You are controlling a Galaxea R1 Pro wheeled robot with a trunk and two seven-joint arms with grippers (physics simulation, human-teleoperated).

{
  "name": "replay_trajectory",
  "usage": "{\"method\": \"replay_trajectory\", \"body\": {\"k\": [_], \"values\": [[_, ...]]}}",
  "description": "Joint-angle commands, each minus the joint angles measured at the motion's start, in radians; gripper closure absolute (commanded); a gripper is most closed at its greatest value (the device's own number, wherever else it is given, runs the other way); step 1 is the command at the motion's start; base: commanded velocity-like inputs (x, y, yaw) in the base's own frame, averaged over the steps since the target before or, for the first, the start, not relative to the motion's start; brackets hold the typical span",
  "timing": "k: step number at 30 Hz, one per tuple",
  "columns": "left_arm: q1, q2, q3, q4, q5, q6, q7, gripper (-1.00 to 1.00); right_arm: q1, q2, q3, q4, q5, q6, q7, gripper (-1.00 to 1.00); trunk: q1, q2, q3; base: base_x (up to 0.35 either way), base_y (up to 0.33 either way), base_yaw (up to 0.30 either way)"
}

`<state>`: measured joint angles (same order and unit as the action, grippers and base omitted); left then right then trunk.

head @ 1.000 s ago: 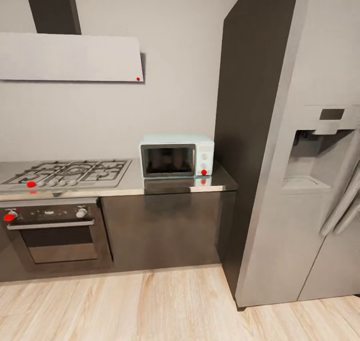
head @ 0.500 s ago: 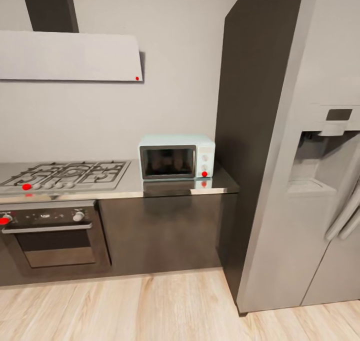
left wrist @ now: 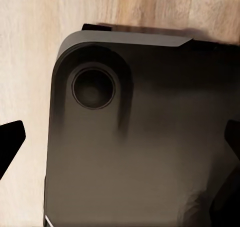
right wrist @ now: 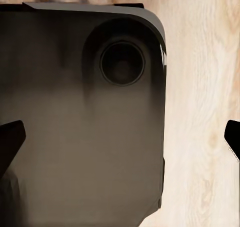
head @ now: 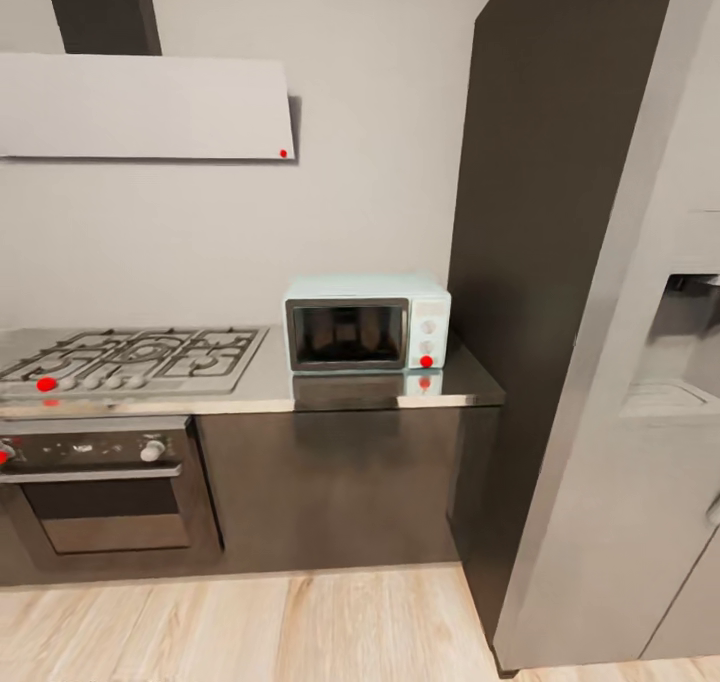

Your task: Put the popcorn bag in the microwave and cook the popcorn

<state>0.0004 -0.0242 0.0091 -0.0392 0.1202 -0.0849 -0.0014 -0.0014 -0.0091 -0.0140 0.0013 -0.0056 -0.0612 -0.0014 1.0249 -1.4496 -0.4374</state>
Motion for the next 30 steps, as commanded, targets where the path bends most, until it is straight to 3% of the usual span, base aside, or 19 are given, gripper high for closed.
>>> {"method": "replay_trajectory", "body": {"k": [1,6,18,30], "values": [[0.0,0.0,0.0,-0.001,0.009,-0.002,0.0,-1.0,0.0,0.0,-0.002,0.0,-0.001,-0.003,0.0,-1.0,0.0,0.0,-0.001,0.022,0.0,0.263],[0.0,0.0,0.0,-0.001,0.007,-0.002,0.0,-1.0,0.0,0.0,-0.002,0.0,-0.001,-0.002,0.0,-1.0,0.0,0.0,-0.001,0.006,0.0,0.187],[0.0,0.0,0.002,-0.001,0.009,-0.002,0.0,-1.0,0.0,0.0,0.003,0.0,0.0,-0.001,0.0,-1.0,0.0,0.0,-0.001,0.005,0.003,0.008],[0.001,0.0,0.002,-0.001,0.009,-0.002,0.0,-1.0,0.0,0.0,0.001,0.0,0.0,-0.002,0.0,-1.0,0.0,0.0,-0.001,0.16,0.136,0.0]]}}
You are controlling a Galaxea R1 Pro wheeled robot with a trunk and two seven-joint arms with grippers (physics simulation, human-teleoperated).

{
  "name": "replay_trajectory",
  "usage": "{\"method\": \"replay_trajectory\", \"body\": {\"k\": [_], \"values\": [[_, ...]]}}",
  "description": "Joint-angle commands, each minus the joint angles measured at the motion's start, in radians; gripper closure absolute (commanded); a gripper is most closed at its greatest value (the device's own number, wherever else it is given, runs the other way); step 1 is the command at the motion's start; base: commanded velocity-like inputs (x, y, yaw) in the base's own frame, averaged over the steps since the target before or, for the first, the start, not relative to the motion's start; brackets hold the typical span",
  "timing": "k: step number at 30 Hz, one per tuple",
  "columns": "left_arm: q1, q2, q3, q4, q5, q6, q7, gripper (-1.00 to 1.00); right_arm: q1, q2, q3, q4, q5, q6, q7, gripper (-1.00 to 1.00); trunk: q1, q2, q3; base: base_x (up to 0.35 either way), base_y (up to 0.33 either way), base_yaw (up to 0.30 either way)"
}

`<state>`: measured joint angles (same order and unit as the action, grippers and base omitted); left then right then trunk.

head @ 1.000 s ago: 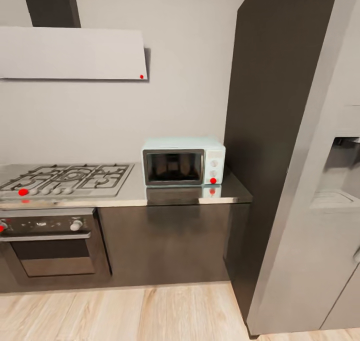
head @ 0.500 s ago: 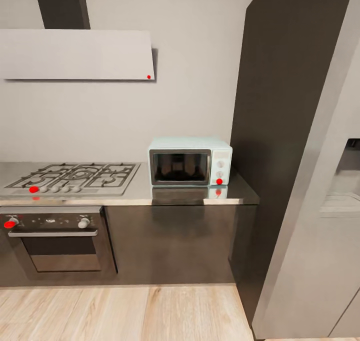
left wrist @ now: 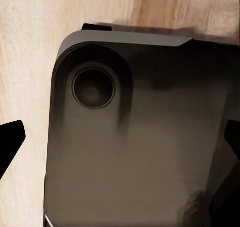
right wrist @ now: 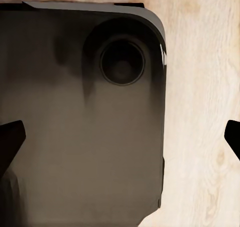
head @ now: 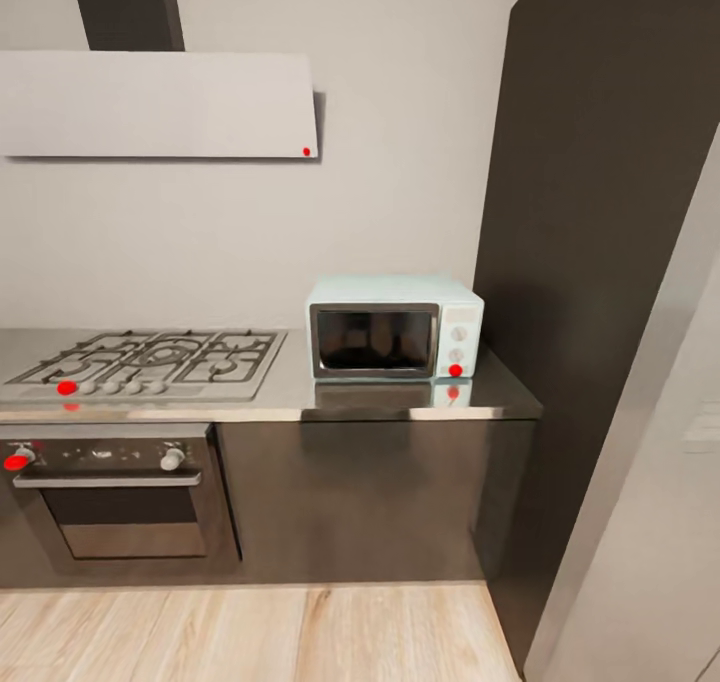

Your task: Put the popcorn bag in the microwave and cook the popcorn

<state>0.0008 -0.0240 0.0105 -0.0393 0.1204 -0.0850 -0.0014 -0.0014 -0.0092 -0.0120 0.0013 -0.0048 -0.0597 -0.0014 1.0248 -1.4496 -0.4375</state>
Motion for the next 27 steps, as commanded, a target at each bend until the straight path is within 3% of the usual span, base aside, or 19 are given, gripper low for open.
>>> {"method": "replay_trajectory", "body": {"k": [1,14,17,23,27], "values": [[0.0,0.0,0.0,-0.001,0.008,-0.002,0.0,-1.0,0.0,0.0,-0.001,0.0,-0.001,-0.003,0.0,-1.0,0.0,0.0,-0.001,0.031,0.024,0.0],[0.0,-0.001,0.0,-0.001,0.009,-0.002,0.001,-1.0,0.0,0.0,-0.004,0.0,-0.003,0.009,0.0,-1.0,0.0,0.0,-0.001,0.002,0.002,0.0],[0.0,-0.001,0.002,-0.001,0.04,-0.004,0.009,-1.0,0.0,0.006,-0.005,-0.022,0.007,-0.003,0.008,-1.0,0.0,0.0,-0.001,0.0,0.0,0.0],[0.0,-0.003,0.002,-0.001,0.049,-0.004,0.008,-1.0,0.0,0.01,0.0,-0.3,0.009,0.053,0.019,-1.0,0.0,0.0,-0.001,0.0,0.0,0.0],[0.0,-0.004,0.001,-0.001,0.05,-0.004,0.008,-1.0,0.0,0.011,0.005,-0.607,0.011,0.27,0.02,-1.0,0.0,0.0,-0.001,0.0,0.0,0.0]]}}
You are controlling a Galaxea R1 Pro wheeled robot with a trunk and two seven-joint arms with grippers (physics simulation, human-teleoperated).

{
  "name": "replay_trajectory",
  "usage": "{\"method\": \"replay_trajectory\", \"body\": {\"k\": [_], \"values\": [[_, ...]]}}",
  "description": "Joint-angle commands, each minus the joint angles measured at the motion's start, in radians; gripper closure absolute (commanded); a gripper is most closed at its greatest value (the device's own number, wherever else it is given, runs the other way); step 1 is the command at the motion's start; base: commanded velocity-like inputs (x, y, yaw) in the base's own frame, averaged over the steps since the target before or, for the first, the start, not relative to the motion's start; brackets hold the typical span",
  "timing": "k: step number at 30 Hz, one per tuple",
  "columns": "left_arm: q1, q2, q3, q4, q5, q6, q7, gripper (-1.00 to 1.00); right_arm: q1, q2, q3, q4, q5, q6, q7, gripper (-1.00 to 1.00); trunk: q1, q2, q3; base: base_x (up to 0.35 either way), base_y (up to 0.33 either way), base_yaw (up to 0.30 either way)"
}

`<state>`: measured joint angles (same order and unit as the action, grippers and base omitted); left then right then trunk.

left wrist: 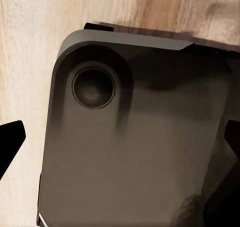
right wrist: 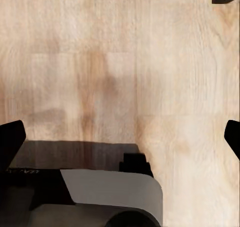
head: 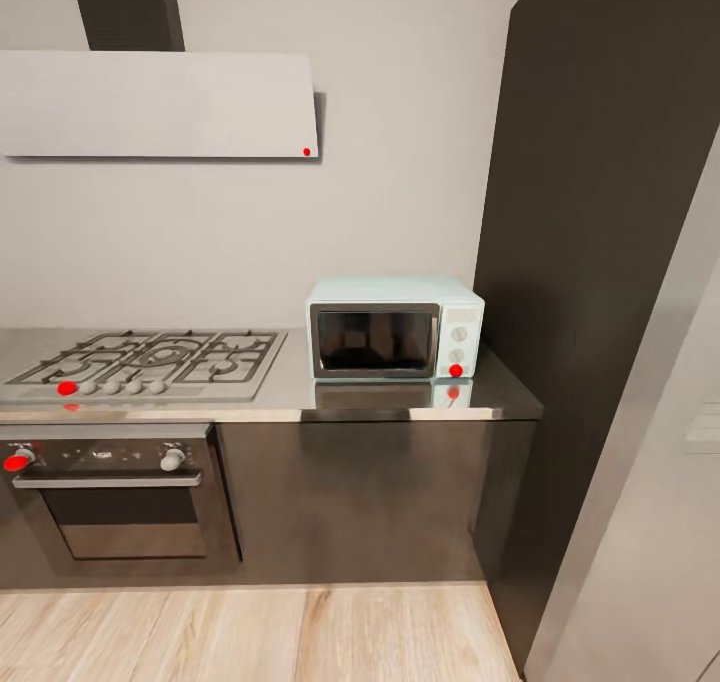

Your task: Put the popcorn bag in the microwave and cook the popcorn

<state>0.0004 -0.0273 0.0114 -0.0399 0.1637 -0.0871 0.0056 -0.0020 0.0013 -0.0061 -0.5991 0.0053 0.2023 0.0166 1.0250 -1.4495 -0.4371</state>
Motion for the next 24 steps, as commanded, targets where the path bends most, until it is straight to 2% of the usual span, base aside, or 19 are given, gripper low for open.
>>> {"method": "replay_trajectory", "body": {"k": [1,7,8,9,10,11,12,13,15,18,20,22,24], "values": [[0.001,0.0,0.0,-0.001,0.007,-0.002,0.001,-1.0,0.0,0.0,0.0,-0.121,0.001,0.095,0.001,-1.0,0.0,-0.001,-0.001,0.0,0.0,0.0],[0.0,0.0,-0.001,-0.001,0.007,-0.002,0.001,-1.0,0.0,-0.001,0.001,-0.654,-0.002,0.451,-0.001,-1.0,0.0,-0.001,-0.001,0.0,0.0,0.0],[0.0,-0.002,-0.001,-0.003,0.007,-0.002,0.001,-1.0,-0.047,0.004,0.002,-0.881,-0.003,0.635,0.0,-1.0,0.0,-0.001,-0.001,0.0,0.0,0.0],[0.0,-0.002,-0.001,-0.003,0.007,-0.002,0.001,-1.0,-0.108,0.017,0.002,-0.913,-0.004,0.699,0.0,-1.0,0.0,-0.001,-0.001,0.0,0.0,0.0],[0.001,-0.002,-0.001,-0.003,0.007,-0.003,0.001,-1.0,-0.226,0.037,0.002,-0.935,-0.006,0.792,-0.001,-1.0,0.0,-0.001,-0.001,0.0,0.0,0.0],[0.001,-0.002,-0.001,-0.003,0.007,-0.002,0.001,-1.0,-0.275,0.042,0.002,-0.939,-0.008,0.818,-0.001,-1.0,0.0,-0.001,-0.001,0.0,0.0,0.0],[0.0,-0.002,-0.001,-0.003,0.007,-0.002,0.001,-1.0,-0.392,0.058,0.002,-0.943,-0.013,0.845,-0.005,-1.0,0.0,-0.001,-0.001,0.0,0.0,0.0],[0.0,-0.002,-0.001,-0.003,0.006,-0.002,0.001,-1.0,-0.481,0.079,0.002,-0.945,-0.014,0.845,-0.008,-1.0,0.0,-0.001,-0.001,0.0,0.0,0.0],[0.0,-0.002,-0.001,-0.003,0.006,-0.002,0.001,-1.0,-0.584,0.107,0.001,-0.942,-0.012,0.845,-0.01,-1.0,0.0,-0.001,-0.001,0.0,0.0,0.0],[0.0,-0.002,-0.001,-0.003,0.005,-0.002,-0.002,-1.0,-0.807,0.156,0.001,-0.929,-0.009,0.845,-0.021,-1.0,0.0,-0.001,-0.001,0.0,0.0,0.0],[0.0,-0.003,-0.001,-0.004,0.005,-0.002,-0.005,-1.0,-0.902,0.166,0.0,-0.91,-0.009,0.845,-0.039,-1.0,0.0,-0.001,-0.001,0.0,0.0,0.0],[0.0,-0.01,-0.002,-0.004,0.005,-0.003,-0.006,-1.0,-0.954,0.169,0.0,-0.882,-0.009,0.845,-0.057,-1.0,0.0,-0.001,-0.001,0.0,0.0,0.0],[0.001,-0.014,-0.002,-0.003,0.005,-0.003,-0.007,-1.0,-0.969,0.172,-0.004,-0.859,-0.007,0.845,-0.08,-1.0,0.0,-0.001,-0.001,0.0,0.0,0.0]]}}
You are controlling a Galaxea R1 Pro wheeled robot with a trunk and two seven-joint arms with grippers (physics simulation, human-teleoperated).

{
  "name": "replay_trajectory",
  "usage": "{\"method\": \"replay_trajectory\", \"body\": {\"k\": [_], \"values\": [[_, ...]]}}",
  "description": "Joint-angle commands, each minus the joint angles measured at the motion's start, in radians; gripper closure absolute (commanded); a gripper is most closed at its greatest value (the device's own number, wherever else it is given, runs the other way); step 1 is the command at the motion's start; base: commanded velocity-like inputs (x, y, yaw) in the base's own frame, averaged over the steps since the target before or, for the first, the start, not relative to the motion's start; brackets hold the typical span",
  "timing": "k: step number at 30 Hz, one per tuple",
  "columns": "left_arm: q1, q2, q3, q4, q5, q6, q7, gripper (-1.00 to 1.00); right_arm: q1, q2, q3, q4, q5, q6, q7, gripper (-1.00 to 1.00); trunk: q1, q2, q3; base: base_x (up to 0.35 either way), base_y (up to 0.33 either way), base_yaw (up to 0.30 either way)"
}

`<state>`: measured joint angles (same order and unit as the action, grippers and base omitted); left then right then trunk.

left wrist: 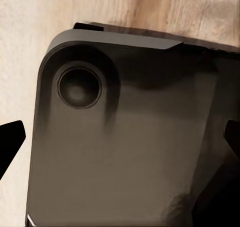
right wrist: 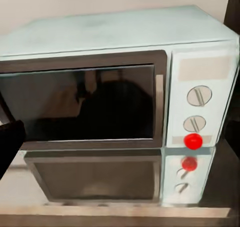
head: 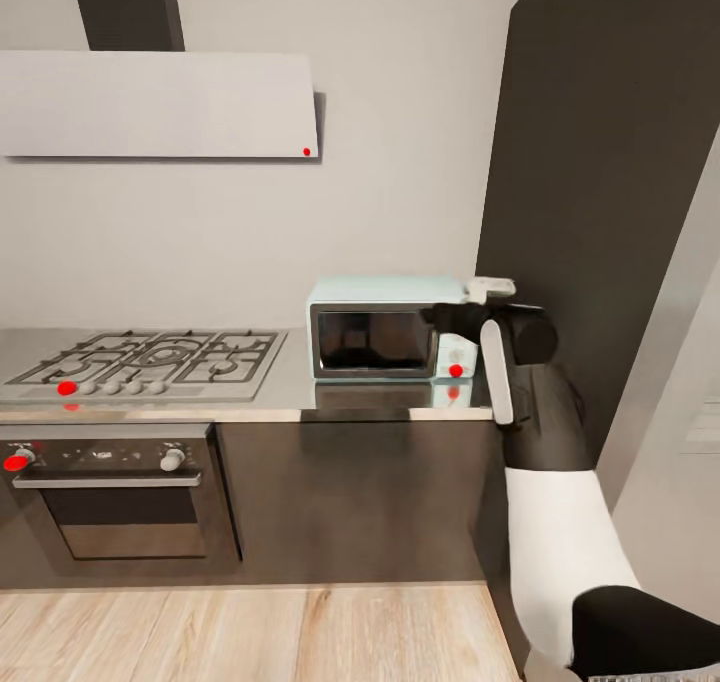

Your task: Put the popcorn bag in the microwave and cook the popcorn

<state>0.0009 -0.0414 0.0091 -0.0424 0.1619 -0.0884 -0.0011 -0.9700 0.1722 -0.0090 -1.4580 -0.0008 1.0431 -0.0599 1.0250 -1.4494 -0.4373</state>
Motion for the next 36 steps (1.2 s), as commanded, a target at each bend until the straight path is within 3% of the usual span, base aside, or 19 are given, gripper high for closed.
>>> {"method": "replay_trajectory", "body": {"k": [1,5,7,11,14,17,21,23,26,27,28,36], "values": [[0.0,-0.002,0.0,-0.001,0.007,-0.002,0.0,-1.0,-0.006,0.002,-0.003,0.008,0.002,0.004,-0.025,-1.0,0.0,-0.001,-0.001,0.0,0.0,0.0],[-0.001,-0.006,0.0,0.0,0.007,-0.002,0.0,-1.0,-0.008,0.002,0.002,0.018,0.0,0.004,-0.128,-1.0,0.0,-0.001,-0.001,0.0,0.0,0.0],[-0.001,-0.006,-0.001,0.0,0.007,-0.002,0.0,-1.0,-0.006,0.002,0.004,0.018,0.0,-0.054,-0.148,-1.0,0.0,-0.001,-0.001,0.0,0.0,0.0],[0.0,-0.006,0.0,0.0,0.007,-0.002,0.0,-1.0,0.072,0.002,0.008,0.019,0.002,-0.149,-0.157,-1.0,0.0,-0.001,-0.001,0.0,0.0,0.0],[0.0,-0.006,0.0,0.0,0.007,-0.002,0.0,-1.0,0.137,0.002,0.056,0.02,0.007,-0.181,-0.166,-1.0,0.0,-0.001,-0.001,0.0,0.0,0.0],[-0.001,-0.006,0.0,0.0,0.007,-0.002,0.0,-1.0,0.157,0.002,0.091,0.022,0.033,-0.193,-0.189,-1.0,0.0,-0.001,-0.001,0.0,0.0,0.0],[0.0,-0.006,0.0,0.0,0.007,-0.002,0.0,-1.0,0.161,0.002,0.097,0.029,0.039,-0.194,-0.19,-1.0,0.0,-0.001,-0.001,0.0,0.0,0.0],[0.0,-0.006,0.0,0.001,0.007,-0.002,0.0,-1.0,0.161,0.002,0.097,0.069,0.044,-0.198,-0.188,-1.0,0.0,-0.001,-0.001,0.0,0.0,0.0],[0.0,-0.006,-0.001,0.001,0.007,-0.002,0.0,-1.0,0.162,0.002,0.096,0.207,0.039,-0.316,-0.186,-1.0,0.0,-0.001,-0.001,0.0,0.0,0.0],[0.0,-0.006,0.0,0.0,0.007,-0.002,0.0,-1.0,0.162,0.002,0.097,0.321,0.041,-0.473,-0.191,-1.0,0.0,-0.001,-0.001,0.0,0.0,0.0],[-0.001,-0.006,0.0,0.0,0.007,-0.002,0.0,-1.0,0.162,0.002,0.095,0.328,0.04,-0.495,-0.19,-1.0,0.0,-0.001,-0.001,0.0,0.0,0.0],[-0.001,-0.005,-0.001,-0.001,0.007,-0.002,0.0,-1.0,0.162,0.002,0.065,0.335,0.039,-0.506,-0.193,-1.0,0.0,-0.001,-0.001,0.015,0.0,0.0]]}}
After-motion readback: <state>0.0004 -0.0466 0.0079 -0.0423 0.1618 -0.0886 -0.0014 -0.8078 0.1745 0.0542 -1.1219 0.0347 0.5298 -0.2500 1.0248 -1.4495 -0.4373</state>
